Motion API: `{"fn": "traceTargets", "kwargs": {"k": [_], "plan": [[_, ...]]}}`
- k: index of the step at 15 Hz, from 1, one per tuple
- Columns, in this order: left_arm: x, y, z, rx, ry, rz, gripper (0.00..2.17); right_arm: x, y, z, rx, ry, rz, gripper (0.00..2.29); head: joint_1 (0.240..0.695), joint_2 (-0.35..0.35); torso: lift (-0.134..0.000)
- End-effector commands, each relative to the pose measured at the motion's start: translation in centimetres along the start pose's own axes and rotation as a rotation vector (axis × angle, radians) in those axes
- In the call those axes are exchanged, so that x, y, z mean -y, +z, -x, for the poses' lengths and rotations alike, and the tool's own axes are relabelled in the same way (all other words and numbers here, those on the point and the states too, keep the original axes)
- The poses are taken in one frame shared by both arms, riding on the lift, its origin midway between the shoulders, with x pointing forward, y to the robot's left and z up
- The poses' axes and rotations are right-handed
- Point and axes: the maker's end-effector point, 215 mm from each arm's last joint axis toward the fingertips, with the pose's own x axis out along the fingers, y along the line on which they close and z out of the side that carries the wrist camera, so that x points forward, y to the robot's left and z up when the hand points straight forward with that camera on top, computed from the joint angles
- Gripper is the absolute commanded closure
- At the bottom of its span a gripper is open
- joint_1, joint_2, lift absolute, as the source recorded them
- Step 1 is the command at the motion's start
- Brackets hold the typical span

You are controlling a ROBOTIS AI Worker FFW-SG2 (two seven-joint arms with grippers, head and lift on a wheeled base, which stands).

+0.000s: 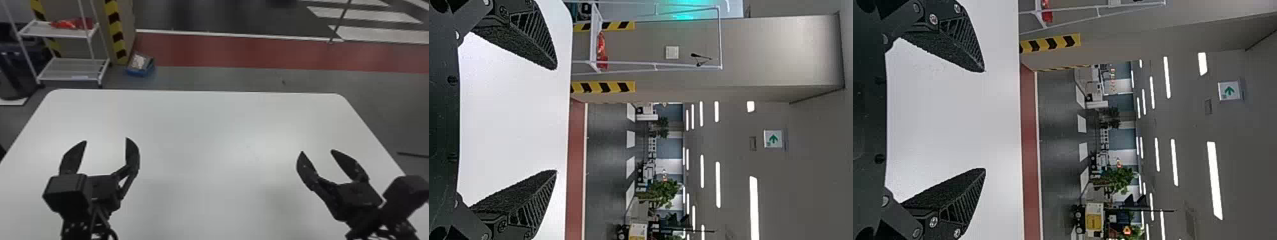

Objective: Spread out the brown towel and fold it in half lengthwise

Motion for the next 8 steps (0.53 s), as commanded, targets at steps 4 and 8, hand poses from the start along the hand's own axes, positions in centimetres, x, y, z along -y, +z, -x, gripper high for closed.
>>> {"fn": "traceTargets", "kwargs": {"k": [4,8], "plan": [[0.16,-0.01,0.25,-0.001,-0.006,-0.002,0.14,-0.08,0.06,0.34,0.005,0.000,-0.007,0.18,0.695,-0.114,-0.123],[0.53,-0.05,0.57,-0.003,-0.017,-0.004,0.14,0.02,-0.06,0.74,0.005,-0.002,-0.013,0.18,0.695,-0.118,-0.123]]}}
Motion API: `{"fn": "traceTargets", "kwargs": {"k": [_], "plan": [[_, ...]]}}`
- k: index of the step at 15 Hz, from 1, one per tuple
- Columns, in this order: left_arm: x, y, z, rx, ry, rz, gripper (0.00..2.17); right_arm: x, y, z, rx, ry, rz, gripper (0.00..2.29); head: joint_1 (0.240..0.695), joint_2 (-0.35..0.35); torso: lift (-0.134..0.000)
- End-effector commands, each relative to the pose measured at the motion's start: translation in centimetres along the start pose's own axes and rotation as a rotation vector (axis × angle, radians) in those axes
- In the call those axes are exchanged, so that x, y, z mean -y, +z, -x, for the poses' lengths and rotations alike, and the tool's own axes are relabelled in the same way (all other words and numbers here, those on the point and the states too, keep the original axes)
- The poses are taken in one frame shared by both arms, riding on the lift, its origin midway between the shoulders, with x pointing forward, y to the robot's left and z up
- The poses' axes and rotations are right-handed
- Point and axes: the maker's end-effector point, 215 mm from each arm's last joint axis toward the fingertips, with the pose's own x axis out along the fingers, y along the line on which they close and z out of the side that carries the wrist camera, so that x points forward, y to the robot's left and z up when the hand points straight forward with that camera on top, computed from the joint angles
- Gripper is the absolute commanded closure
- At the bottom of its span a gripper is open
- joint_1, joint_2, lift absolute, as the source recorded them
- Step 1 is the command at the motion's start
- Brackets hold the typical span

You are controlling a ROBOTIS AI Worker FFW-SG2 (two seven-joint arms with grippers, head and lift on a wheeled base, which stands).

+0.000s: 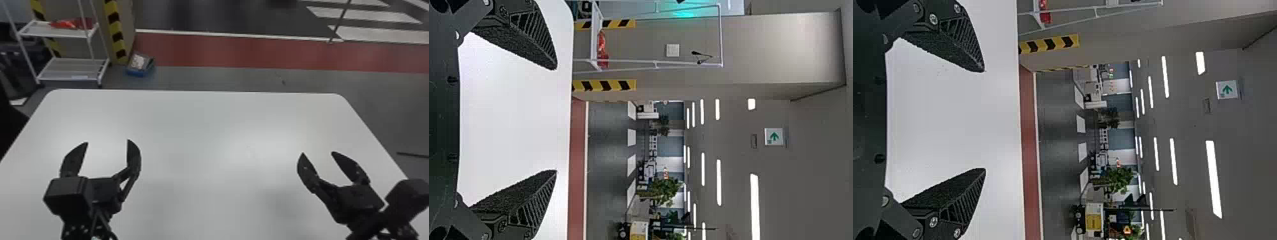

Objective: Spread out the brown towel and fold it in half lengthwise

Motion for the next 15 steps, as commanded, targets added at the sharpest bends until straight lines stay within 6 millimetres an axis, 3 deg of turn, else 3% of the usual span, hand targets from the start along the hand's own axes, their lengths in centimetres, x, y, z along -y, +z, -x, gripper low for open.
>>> {"fn": "traceTargets", "kwargs": {"k": [1,15], "plan": [[0.26,0.08,0.21,0.000,-0.007,0.000,0.14,0.23,0.11,0.32,0.007,-0.004,-0.002,0.18,0.695,-0.119,-0.123],[0.52,0.02,1.06,-0.004,-0.014,-0.008,0.15,0.20,0.71,1.24,0.015,-0.005,0.003,0.18,0.695,-0.137,-0.123]]}}
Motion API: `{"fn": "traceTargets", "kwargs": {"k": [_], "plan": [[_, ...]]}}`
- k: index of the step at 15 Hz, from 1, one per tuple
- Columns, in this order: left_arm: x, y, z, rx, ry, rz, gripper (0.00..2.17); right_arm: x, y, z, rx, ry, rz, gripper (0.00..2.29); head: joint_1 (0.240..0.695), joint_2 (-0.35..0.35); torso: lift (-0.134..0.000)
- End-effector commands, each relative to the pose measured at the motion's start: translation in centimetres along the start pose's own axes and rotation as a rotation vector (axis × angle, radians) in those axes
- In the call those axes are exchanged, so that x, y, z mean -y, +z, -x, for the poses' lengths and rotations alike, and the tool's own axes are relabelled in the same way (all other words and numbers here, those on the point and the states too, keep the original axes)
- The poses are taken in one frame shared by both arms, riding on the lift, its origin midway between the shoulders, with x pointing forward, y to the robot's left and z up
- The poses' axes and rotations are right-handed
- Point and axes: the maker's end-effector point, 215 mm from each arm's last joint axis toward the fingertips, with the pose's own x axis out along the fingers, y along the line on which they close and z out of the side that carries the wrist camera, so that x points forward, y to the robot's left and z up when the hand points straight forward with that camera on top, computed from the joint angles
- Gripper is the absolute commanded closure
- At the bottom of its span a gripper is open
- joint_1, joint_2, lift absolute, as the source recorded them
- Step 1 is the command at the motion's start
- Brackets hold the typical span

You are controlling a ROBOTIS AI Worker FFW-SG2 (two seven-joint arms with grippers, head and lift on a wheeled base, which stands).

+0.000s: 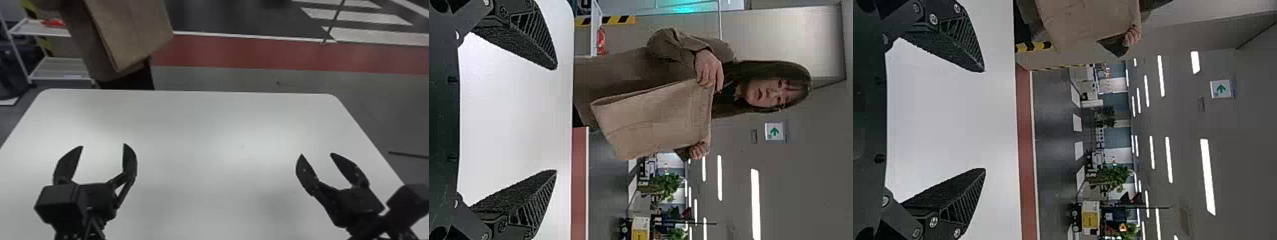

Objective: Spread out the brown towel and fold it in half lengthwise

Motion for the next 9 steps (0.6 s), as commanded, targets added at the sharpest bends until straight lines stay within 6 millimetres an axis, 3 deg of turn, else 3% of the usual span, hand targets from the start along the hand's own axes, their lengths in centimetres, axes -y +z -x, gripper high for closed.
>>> {"fn": "traceTargets", "kwargs": {"k": [1,9], "plan": [[-0.07,-0.11,0.01,-0.002,0.003,-0.001,0.15,-0.07,-0.01,-0.01,0.000,0.001,-0.001,0.18,0.695,-0.137,-0.123],[0.28,-0.37,-0.02,-0.008,-0.012,-0.002,0.15,-0.27,0.10,-0.07,0.005,0.004,-0.004,0.18,0.695,-0.139,-0.123]]}}
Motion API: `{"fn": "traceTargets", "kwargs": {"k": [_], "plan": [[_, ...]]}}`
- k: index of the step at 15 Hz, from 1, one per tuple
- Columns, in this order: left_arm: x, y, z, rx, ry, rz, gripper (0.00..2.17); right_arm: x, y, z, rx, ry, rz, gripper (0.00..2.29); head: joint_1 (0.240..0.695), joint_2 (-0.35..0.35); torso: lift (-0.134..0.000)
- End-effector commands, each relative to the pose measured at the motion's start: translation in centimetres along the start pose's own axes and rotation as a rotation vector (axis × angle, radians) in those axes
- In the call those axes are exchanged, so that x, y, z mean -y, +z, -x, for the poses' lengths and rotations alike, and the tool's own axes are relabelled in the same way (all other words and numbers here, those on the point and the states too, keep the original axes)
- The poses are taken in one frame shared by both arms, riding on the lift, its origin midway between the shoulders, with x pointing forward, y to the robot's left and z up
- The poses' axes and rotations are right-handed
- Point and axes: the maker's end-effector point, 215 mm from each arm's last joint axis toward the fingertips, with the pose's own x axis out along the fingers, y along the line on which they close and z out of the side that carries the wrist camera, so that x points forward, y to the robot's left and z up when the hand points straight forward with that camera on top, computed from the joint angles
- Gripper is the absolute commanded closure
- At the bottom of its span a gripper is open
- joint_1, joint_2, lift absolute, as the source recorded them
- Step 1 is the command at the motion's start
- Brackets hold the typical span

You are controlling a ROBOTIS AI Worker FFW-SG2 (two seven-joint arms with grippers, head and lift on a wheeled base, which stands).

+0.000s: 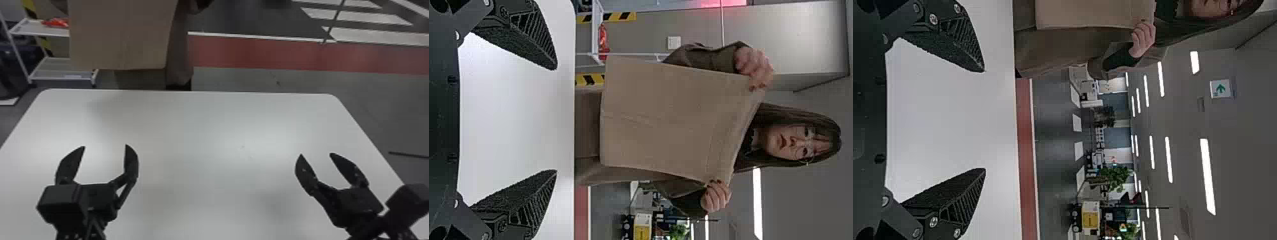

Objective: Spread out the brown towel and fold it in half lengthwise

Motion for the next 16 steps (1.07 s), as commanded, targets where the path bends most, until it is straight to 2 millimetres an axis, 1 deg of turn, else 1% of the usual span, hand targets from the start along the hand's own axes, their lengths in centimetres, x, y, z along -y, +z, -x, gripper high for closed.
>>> {"fn": "traceTargets", "kwargs": {"k": [1,6,16], "plan": [[-0.01,-0.03,0.00,-0.001,0.002,0.002,0.15,-0.07,0.02,-0.03,0.002,0.002,0.000,0.18,0.695,-0.139,-0.123],[-0.13,-0.10,0.06,-0.001,0.006,0.001,0.15,0.07,-0.30,0.10,-0.002,-0.001,-0.007,0.18,0.695,-0.137,-0.123],[-0.09,0.03,-0.07,0.001,0.001,-0.002,0.15,0.23,-0.24,-0.01,-0.001,-0.003,-0.005,0.18,0.695,-0.140,-0.123]]}}
